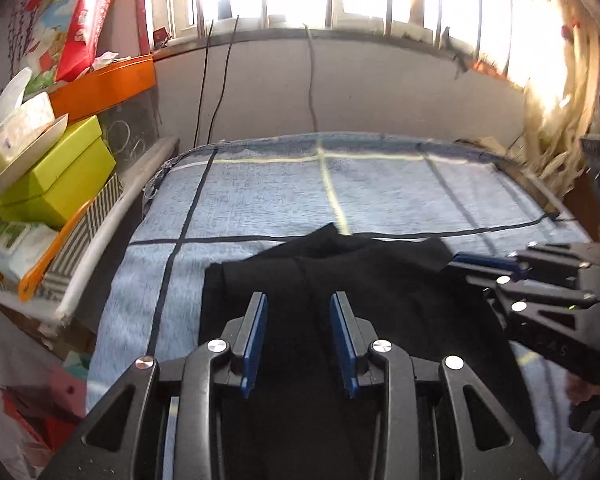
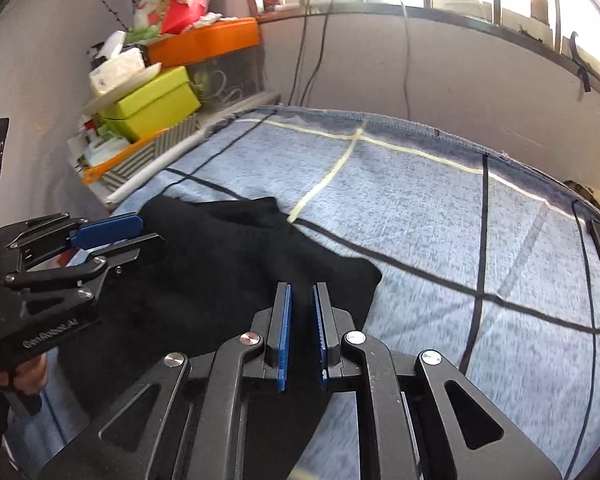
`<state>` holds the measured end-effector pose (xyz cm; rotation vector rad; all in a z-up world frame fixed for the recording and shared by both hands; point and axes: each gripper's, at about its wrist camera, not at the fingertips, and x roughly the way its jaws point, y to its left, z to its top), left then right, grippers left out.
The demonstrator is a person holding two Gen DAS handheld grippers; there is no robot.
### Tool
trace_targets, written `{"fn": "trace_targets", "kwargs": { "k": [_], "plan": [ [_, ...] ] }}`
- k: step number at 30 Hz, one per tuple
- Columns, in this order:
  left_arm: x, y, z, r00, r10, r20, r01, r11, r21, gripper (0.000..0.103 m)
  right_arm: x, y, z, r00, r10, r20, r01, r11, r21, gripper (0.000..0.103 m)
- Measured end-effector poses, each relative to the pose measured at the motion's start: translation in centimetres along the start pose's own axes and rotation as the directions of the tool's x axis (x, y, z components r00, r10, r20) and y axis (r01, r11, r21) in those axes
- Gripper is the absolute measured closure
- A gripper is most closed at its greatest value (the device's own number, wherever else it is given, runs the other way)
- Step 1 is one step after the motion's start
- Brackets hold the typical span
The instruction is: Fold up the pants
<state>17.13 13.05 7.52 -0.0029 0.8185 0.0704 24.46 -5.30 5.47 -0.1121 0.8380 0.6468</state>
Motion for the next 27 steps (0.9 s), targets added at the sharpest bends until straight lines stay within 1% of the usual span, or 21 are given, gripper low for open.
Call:
{"fn": "trace_targets", "kwargs": {
  "k": [1,3,4,6,7,9,13,14,16,17,18,19,21,24,27],
  "plan": [
    [1.0,0.0,0.2,1.000,0.014,-0.018,-0.014,1.000,0.012,0.066,0.7,-0.4,0.3,1.000,-0.001,-0.010,0.001,1.000,0.005,0.091],
    [2.3,0.3,0.3,0.999,0.000,-0.044,0.001,1.000,0.021,0.065,2.0,-1.0,0.6,0.999,-0.013,-0.031,0.013,1.000,0.004,0.091],
    [2.5,0.6,0.1,0.999,-0.017,-0.038,0.017,1.000,0.012,0.063,2.7,-1.1,0.6,0.999,-0.017,-0.043,0.017,1.000,-0.001,0.091],
    [2.5,1.0,-0.2,0.999,-0.037,-0.019,0.037,0.999,0.001,0.063,3.1,-1.4,0.3,1.000,-0.009,-0.013,0.009,1.000,-0.003,0.091],
    [2.6,1.1,-0.2,0.999,-0.041,-0.010,0.041,0.999,0.002,0.062,3.2,-1.6,0.3,1.000,0.000,-0.014,0.000,1.000,0.009,0.091],
    [2.5,1.1,-0.5,0.999,-0.047,0.006,0.047,0.999,0.001,0.062,3.3,-2.1,0.4,1.000,0.021,-0.017,-0.020,0.999,0.038,0.091],
    [2.7,1.0,-0.2,0.999,-0.040,-0.002,0.040,0.999,0.002,0.061,3.1,-2.7,0.5,0.999,0.050,-0.013,-0.049,0.997,0.062,0.091],
    [2.5,0.9,-0.2,1.000,-0.032,0.000,0.032,0.999,0.002,0.061,2.5,-2.6,0.3,0.999,0.035,-0.006,-0.035,0.998,0.057,0.086],
    [1.8,0.9,-0.2,1.000,-0.006,-0.005,0.006,1.000,-0.004,0.062,0.7,-1.8,-0.4,1.000,-0.001,0.018,0.000,0.999,0.045,0.069],
    [1.1,0.8,-0.4,1.000,0.010,-0.006,-0.010,1.000,-0.008,0.062,0.1,-1.5,-0.7,1.000,0.001,0.024,-0.002,0.999,0.041,0.055],
    [0.4,0.6,-0.6,1.000,0.026,-0.010,-0.026,1.000,-0.008,0.062,-0.8,-1.1,-1.2,0.999,0.015,0.031,-0.016,0.999,0.035,0.053],
    [-0.3,0.5,-0.9,0.999,0.037,-0.012,-0.037,0.999,-0.006,0.062,-2.0,-0.4,-1.9,0.998,0.036,0.042,-0.037,0.999,0.021,0.053],
    [-2.0,0.1,-1.7,0.999,0.048,0.001,-0.048,0.999,-0.004,0.062,-3.7,0.8,-3.1,0.997,0.045,0.058,-0.045,0.999,-0.009,0.053],
    [-4.7,-0.6,-3.0,0.999,0.052,0.017,-0.052,0.999,-0.005,0.062,-6.2,2.5,-5.1,0.996,0.054,0.069,-0.051,0.998,-0.043,0.053],
    [-7.0,-1.4,-4.7,0.999,0.036,0.033,-0.036,0.999,0.001,0.062,-8.0,3.8,-7.2,0.996,0.053,0.068,-0.050,0.998,-0.046,0.053]
  ]
}}
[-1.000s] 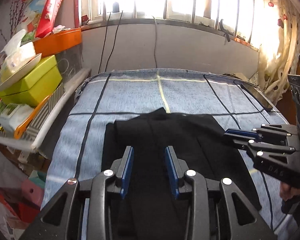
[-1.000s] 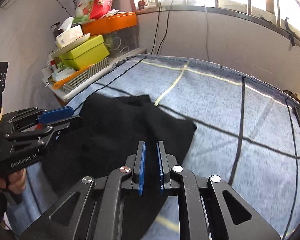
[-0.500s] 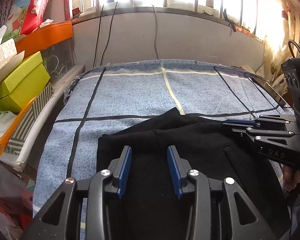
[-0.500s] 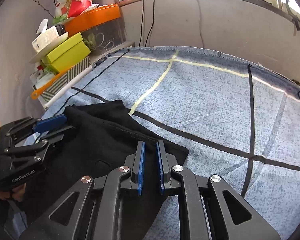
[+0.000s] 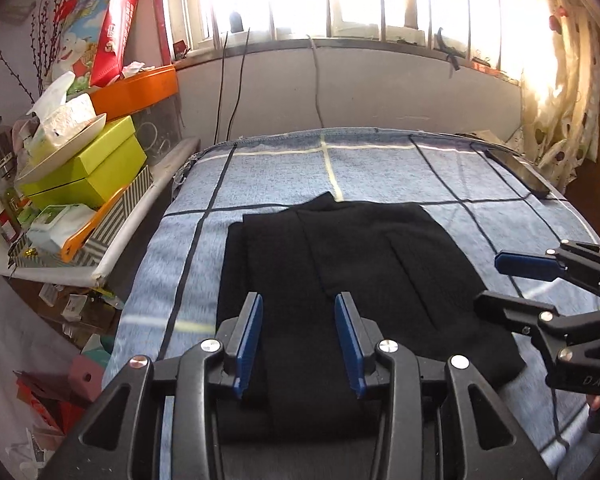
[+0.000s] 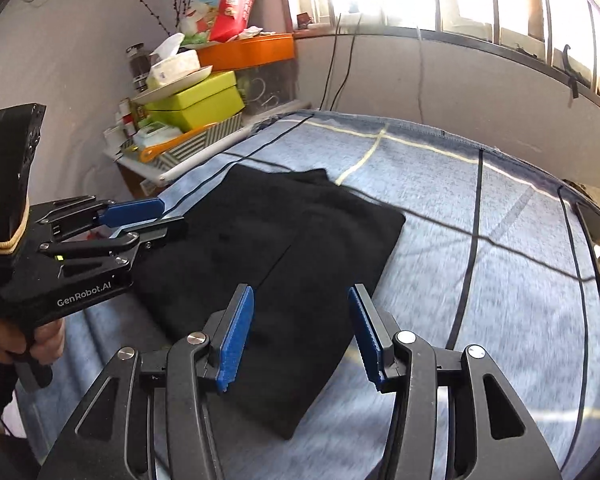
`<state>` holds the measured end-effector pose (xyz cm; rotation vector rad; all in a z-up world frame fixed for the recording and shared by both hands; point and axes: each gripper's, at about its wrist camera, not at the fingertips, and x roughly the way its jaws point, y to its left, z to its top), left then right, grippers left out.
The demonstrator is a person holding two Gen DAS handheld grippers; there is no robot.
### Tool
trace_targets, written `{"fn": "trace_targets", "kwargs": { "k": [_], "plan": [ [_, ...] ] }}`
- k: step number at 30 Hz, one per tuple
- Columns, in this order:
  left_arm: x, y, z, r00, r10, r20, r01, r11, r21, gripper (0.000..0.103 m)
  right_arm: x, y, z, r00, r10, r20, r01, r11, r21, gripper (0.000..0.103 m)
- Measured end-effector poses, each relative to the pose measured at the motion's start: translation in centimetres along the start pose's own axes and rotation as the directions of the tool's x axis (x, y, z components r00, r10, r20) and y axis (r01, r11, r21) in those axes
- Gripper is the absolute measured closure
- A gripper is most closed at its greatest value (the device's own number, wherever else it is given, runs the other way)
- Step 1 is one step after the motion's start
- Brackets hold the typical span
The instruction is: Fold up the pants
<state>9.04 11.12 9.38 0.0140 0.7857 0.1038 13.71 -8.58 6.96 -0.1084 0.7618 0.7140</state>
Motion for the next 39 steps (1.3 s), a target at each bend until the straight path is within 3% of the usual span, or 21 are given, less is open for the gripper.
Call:
{"fn": "trace_targets", "kwargs": {
  "k": [5,10,18,23,30,39],
  "plan": [
    [-1.4,-0.9,-2.2,1.000,-0.023,0.001,0.023,1.000,-0.003,0.062,-0.2,0.9,-2.2,0.999,-0.034,-0.027,0.034,0.999,0.006,0.053],
    [0.1,-1.3,-3.8,0.999,-0.017,-0.033,0.017,1.000,0.009,0.061,1.6,1.4,-2.8,0.996,-0.054,-0.071,0.053,0.998,-0.014,0.053],
    [0.5,-2.2,-4.1,1.000,0.017,-0.022,-0.016,0.999,0.049,0.058,2.3,1.4,-3.2,0.996,-0.051,-0.079,0.050,0.999,-0.008,0.049],
    [-0.5,-2.2,-3.8,0.999,0.022,-0.034,-0.022,1.000,0.016,0.058,0.7,1.1,-3.2,0.997,-0.041,-0.061,0.044,0.998,0.048,0.048],
    [-3.9,-2.0,-4.9,1.000,0.014,-0.012,-0.014,0.999,-0.036,0.058,-3.1,4.0,-4.7,0.999,-0.033,-0.012,0.033,0.999,-0.024,0.048],
    [-3.4,-2.0,-7.8,0.996,0.030,-0.085,-0.033,0.999,-0.038,0.058,-2.6,5.1,-7.9,0.994,-0.071,-0.086,0.068,0.997,-0.045,0.048]
  ]
}}
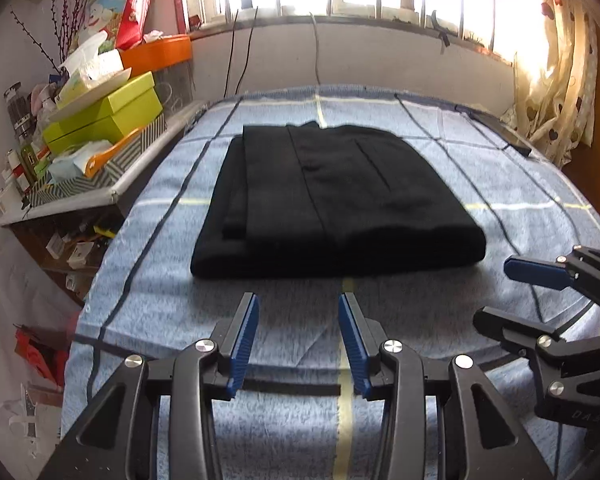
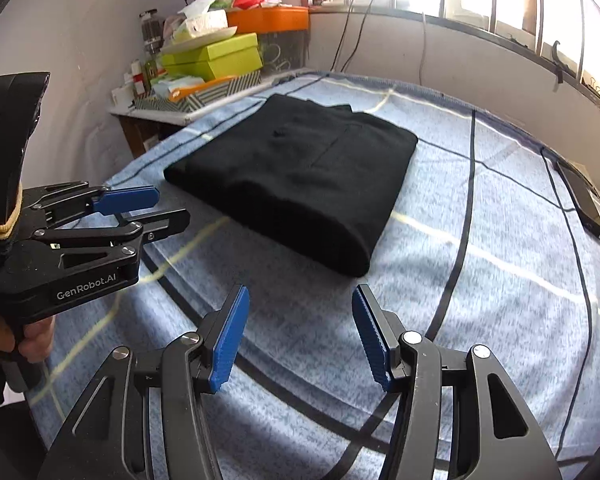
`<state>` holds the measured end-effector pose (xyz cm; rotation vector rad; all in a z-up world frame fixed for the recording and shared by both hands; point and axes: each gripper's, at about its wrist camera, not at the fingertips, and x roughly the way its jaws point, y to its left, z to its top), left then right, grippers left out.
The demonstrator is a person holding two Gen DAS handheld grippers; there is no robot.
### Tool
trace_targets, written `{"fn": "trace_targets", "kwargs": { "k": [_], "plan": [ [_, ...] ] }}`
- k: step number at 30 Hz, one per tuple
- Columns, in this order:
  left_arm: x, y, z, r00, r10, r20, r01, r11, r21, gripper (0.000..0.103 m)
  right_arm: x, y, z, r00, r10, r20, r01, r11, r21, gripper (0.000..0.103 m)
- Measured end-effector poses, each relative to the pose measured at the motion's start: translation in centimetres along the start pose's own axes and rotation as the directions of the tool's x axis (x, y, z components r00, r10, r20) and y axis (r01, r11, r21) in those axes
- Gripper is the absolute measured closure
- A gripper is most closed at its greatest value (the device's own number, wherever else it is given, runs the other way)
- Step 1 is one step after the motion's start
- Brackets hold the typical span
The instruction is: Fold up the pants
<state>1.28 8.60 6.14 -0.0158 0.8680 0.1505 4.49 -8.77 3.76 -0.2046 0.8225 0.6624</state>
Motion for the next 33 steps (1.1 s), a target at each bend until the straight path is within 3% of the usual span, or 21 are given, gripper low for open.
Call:
{"fn": "trace_targets", "kwargs": {
  "k": [9,16,17,18,21,29,33],
  "plan": [
    [1.3,0.1,-0.3,0.999,0.000,-0.044,0.000,1.000,-0.004,0.058,1.4,-0.2,0.2,0.999,-0.019,-0.050,0.020,1.000,0.001,0.048],
    [0.6,0.8,1.4,1.000,-0.013,0.028,0.014,0.999,-0.036,0.058,0.0,-0.5,2.2,0.998,-0.010,0.067,0.009,1.000,0.024,0.049],
    [0.7,1.0,1.8,0.999,-0.011,0.042,0.012,0.999,-0.038,0.058,0.2,-0.6,2.5,0.997,-0.013,0.079,0.011,1.000,0.029,0.055],
    [1.1,1.1,2.2,0.999,0.002,0.050,0.000,0.999,-0.041,0.058,0.4,-0.7,2.8,0.996,-0.019,0.087,0.016,0.999,0.036,0.072],
    [2.5,1.8,2.7,1.000,-0.003,0.031,0.005,0.997,-0.075,0.057,1.7,-1.2,3.3,0.997,-0.031,0.072,0.026,0.998,0.057,0.077],
    [2.7,2.7,2.5,0.999,-0.027,0.025,0.030,0.992,-0.120,0.054,2.2,-0.4,3.4,0.998,-0.051,0.044,0.051,0.999,0.006,0.074],
    [1.4,2.3,1.6,1.000,0.013,0.017,-0.011,0.995,-0.103,0.055,0.6,-0.8,2.6,0.998,-0.036,0.053,0.035,0.999,0.023,0.063]
  ]
}}
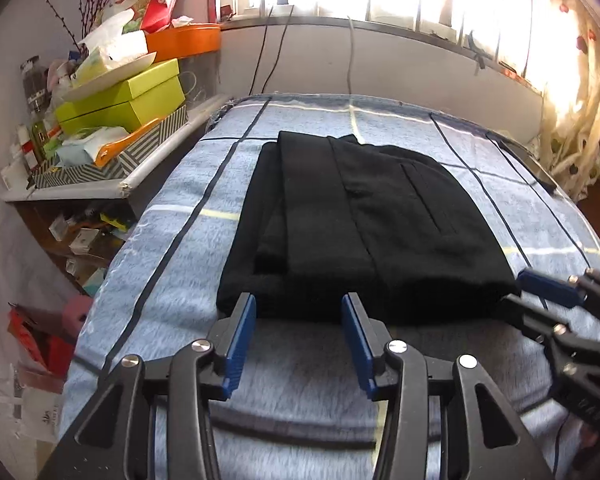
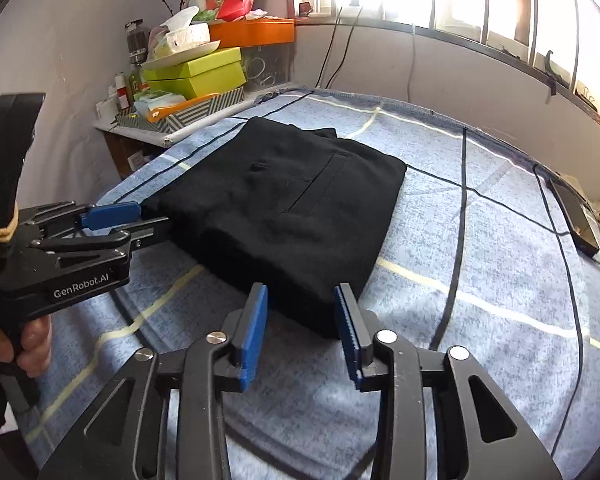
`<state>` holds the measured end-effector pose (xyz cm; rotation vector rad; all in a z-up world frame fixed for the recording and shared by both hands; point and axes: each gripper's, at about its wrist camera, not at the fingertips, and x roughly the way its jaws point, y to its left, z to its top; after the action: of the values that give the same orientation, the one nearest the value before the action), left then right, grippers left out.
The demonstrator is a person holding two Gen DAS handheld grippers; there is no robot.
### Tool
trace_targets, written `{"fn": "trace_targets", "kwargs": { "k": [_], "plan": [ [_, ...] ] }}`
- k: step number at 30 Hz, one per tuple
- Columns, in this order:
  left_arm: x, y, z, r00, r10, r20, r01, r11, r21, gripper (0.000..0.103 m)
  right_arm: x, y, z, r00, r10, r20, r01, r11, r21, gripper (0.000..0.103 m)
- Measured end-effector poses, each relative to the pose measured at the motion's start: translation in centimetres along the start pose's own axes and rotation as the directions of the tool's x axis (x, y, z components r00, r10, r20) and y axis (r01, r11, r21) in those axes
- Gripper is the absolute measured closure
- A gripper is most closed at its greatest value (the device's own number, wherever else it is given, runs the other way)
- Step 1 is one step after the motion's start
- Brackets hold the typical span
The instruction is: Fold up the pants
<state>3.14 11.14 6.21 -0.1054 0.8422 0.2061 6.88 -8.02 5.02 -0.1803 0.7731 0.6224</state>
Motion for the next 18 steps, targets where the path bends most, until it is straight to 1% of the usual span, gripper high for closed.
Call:
{"fn": "trace_targets", "kwargs": {
  "k": [5,10,12,15,18],
  "plan": [
    [-0.9,-0.8,-1.4,1.000,-0.012,-0.027,0.012,1.000,0.018,0.055,-0.5,0.4,-1.9,0.999,-0.005,-0.044,0.005,1.000,-0.007,0.062],
    [-0.3,-2.0,-2.1,0.998,-0.009,-0.068,0.013,0.998,0.059,0.055,0.4,1.0,-3.0,0.994,-0.031,-0.103,0.028,0.999,-0.027,0.061],
    [0.0,-2.2,-2.4,0.996,-0.014,-0.085,0.020,0.997,0.069,0.055,0.5,1.1,-3.1,0.994,-0.037,-0.106,0.034,0.999,-0.032,0.058],
    [-0.3,-2.3,-2.8,0.997,-0.017,-0.075,0.022,0.997,0.074,0.054,0.7,1.0,-3.1,0.993,-0.045,-0.108,0.042,0.999,-0.027,0.053],
    [-0.3,-2.2,-2.9,0.997,-0.020,-0.074,0.026,0.997,0.071,0.054,0.7,0.9,-3.1,0.993,-0.050,-0.109,0.048,0.999,-0.021,0.051]
  ]
}}
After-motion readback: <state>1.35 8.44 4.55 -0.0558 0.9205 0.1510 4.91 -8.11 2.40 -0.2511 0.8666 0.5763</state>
